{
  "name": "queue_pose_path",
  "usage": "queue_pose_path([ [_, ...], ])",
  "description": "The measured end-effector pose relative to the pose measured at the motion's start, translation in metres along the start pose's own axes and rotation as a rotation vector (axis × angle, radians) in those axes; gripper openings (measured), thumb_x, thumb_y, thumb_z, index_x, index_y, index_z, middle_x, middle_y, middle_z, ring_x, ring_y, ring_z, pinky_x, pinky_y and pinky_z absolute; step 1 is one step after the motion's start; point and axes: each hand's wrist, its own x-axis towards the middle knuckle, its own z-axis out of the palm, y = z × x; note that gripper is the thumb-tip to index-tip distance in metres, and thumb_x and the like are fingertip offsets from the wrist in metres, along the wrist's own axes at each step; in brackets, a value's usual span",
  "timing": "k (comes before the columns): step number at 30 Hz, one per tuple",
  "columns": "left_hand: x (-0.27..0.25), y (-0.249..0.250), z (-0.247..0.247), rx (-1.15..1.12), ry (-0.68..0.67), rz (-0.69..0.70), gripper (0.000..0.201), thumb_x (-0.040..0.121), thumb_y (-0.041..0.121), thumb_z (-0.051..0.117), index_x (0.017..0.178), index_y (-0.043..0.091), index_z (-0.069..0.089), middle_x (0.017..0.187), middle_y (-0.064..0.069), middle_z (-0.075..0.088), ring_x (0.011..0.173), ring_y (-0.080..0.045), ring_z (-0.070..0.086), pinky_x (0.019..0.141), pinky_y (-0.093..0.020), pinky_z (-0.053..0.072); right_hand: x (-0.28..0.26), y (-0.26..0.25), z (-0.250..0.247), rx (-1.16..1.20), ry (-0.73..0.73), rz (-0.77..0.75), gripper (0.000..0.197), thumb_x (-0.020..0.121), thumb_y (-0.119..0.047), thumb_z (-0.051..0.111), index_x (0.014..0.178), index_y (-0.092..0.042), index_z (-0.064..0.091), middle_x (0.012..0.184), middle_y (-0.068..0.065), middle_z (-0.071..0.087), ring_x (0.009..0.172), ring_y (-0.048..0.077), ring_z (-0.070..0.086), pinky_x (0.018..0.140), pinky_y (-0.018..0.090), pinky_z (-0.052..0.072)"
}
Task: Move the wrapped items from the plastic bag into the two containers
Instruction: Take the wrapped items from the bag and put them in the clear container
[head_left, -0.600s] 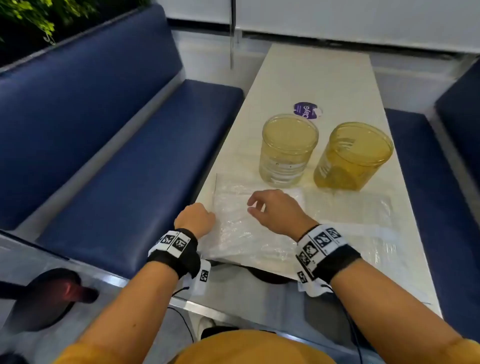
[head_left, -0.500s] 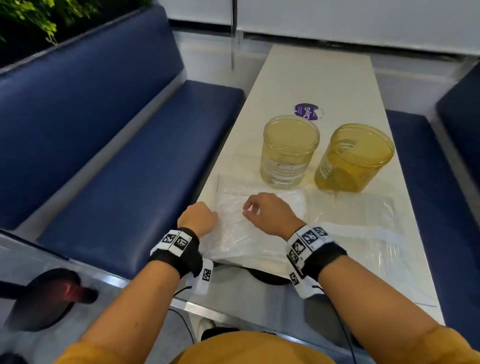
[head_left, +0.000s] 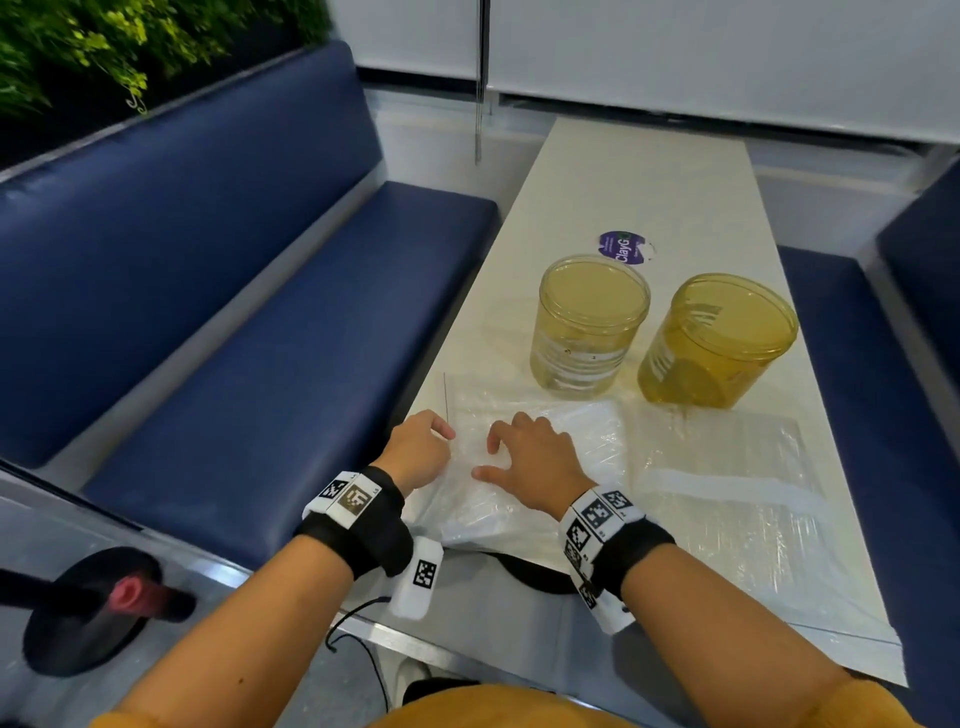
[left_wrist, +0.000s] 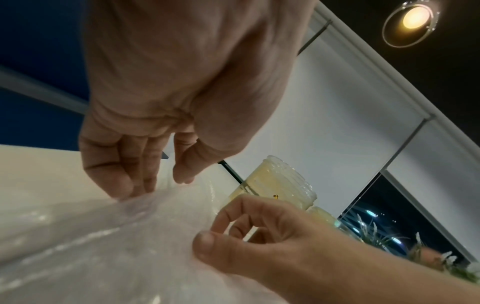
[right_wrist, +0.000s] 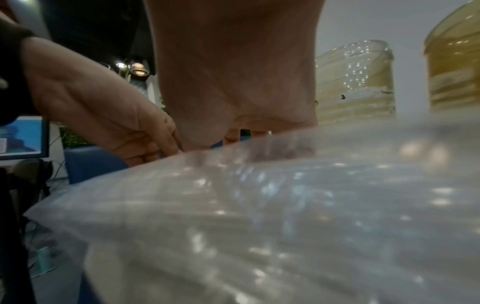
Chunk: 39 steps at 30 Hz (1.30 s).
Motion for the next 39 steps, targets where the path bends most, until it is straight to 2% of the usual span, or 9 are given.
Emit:
queue_pose_path([
  [3, -0.005, 0.001, -0.001, -0.048, -0.024, 0.033, 0.029, 0.098, 0.000, 0.040, 0.104, 0.018, 0.062, 0.113, -0.012, 0.066, 0.079, -0.019, 0.061, 0.063, -0.023, 0.049, -0.002, -0.011, 0.006, -0.100, 0.063, -0.071, 0.023, 0.100, -0.044, 0.051, 0.112, -0.027, 0.062, 0.119, 0.000, 0.056, 0.111, 0.024, 0.052, 0.090, 0.041, 0.042],
  [8, -0.012, 0.002, -0.010, -0.038, -0.044, 0.101, 0.031, 0.100, 0.000, 0.041, 0.112, 0.019, 0.062, 0.114, -0.004, 0.062, 0.089, -0.019, 0.064, 0.066, -0.020, 0.048, -0.008, -0.018, 0.006, -0.172, 0.127, -0.127, 0.022, 0.107, -0.028, 0.040, 0.122, -0.018, 0.054, 0.123, 0.002, 0.053, 0.113, 0.026, 0.050, 0.089, 0.040, 0.040],
  [13, -0.022, 0.010, -0.031, -0.116, 0.056, 0.233, 0.031, 0.099, -0.002, 0.043, 0.109, 0.019, 0.063, 0.109, 0.003, 0.071, 0.095, -0.017, 0.063, 0.076, -0.020, 0.046, -0.017, -0.016, -0.025, 0.177, 0.322, -0.162, 0.013, 0.107, -0.023, 0.041, 0.101, -0.016, 0.051, 0.105, 0.000, 0.048, 0.095, 0.022, 0.047, 0.078, 0.040, 0.045],
  [17, -0.032, 0.030, -0.046, -0.155, 0.154, 0.327, 0.006, 0.099, 0.028, 0.063, 0.103, 0.025, 0.063, 0.100, 0.008, 0.072, 0.088, -0.016, 0.068, 0.075, -0.028, 0.053, -0.023, -0.003, -0.045, 0.566, 0.492, -0.226, 0.012, 0.103, -0.012, 0.047, 0.092, -0.015, 0.047, 0.093, -0.004, 0.045, 0.085, 0.015, 0.045, 0.075, 0.024, 0.040],
  [19, -0.036, 0.041, -0.050, -0.111, 0.187, 0.325, 0.022, 0.092, 0.046, 0.069, 0.096, 0.025, 0.064, 0.096, 0.010, 0.070, 0.088, -0.012, 0.066, 0.074, -0.031, 0.055, -0.028, -0.001, -0.050, 0.622, 0.551, -0.236, 0.010, 0.104, -0.009, 0.046, 0.095, -0.013, 0.047, 0.094, -0.003, 0.046, 0.088, 0.010, 0.046, 0.078, 0.018, 0.038],
  [27, -0.054, 0.086, -0.032, -0.020, 0.268, 0.415, 0.020, 0.088, 0.026, 0.070, 0.070, 0.017, 0.066, 0.088, 0.003, 0.071, 0.065, -0.009, 0.057, 0.060, -0.024, 0.045, -0.043, -0.001, -0.051, 0.749, 0.586, -0.187, 0.014, 0.103, -0.020, 0.043, 0.091, -0.018, 0.051, 0.086, -0.003, 0.056, 0.080, 0.015, 0.053, 0.069, 0.032, 0.046],
  [31, -0.062, 0.098, -0.025, -0.016, 0.231, 0.448, 0.021, 0.096, 0.035, 0.064, 0.081, 0.020, 0.068, 0.096, 0.008, 0.069, 0.084, -0.015, 0.066, 0.076, -0.033, 0.056, -0.046, -0.002, -0.081, 0.645, 0.678, -0.191, 0.012, 0.102, -0.031, 0.052, 0.094, -0.023, 0.054, 0.084, -0.007, 0.057, 0.079, 0.013, 0.055, 0.068, 0.027, 0.045],
  [36, -0.075, 0.112, -0.029, -0.151, 0.071, 0.459, 0.029, 0.105, 0.037, 0.052, 0.097, 0.016, 0.071, 0.091, 0.001, 0.074, 0.073, -0.010, 0.065, 0.059, -0.019, 0.051, -0.045, -0.005, -0.116, 0.541, 0.602, -0.217, 0.033, 0.099, -0.042, 0.055, 0.077, -0.018, 0.061, 0.068, -0.004, 0.056, 0.067, 0.013, 0.051, 0.060, 0.027, 0.040],
  [39, -0.081, 0.117, -0.027, -0.369, -0.070, 0.392, 0.032, 0.106, 0.034, 0.051, 0.098, 0.011, 0.073, 0.091, 0.002, 0.075, 0.078, -0.007, 0.068, 0.060, -0.013, 0.053, -0.047, -0.003, -0.123, 0.603, 0.518, -0.174, 0.039, 0.102, -0.040, 0.052, 0.075, -0.014, 0.064, 0.059, -0.010, 0.051, 0.059, 0.006, 0.046, 0.056, 0.017, 0.034],
])
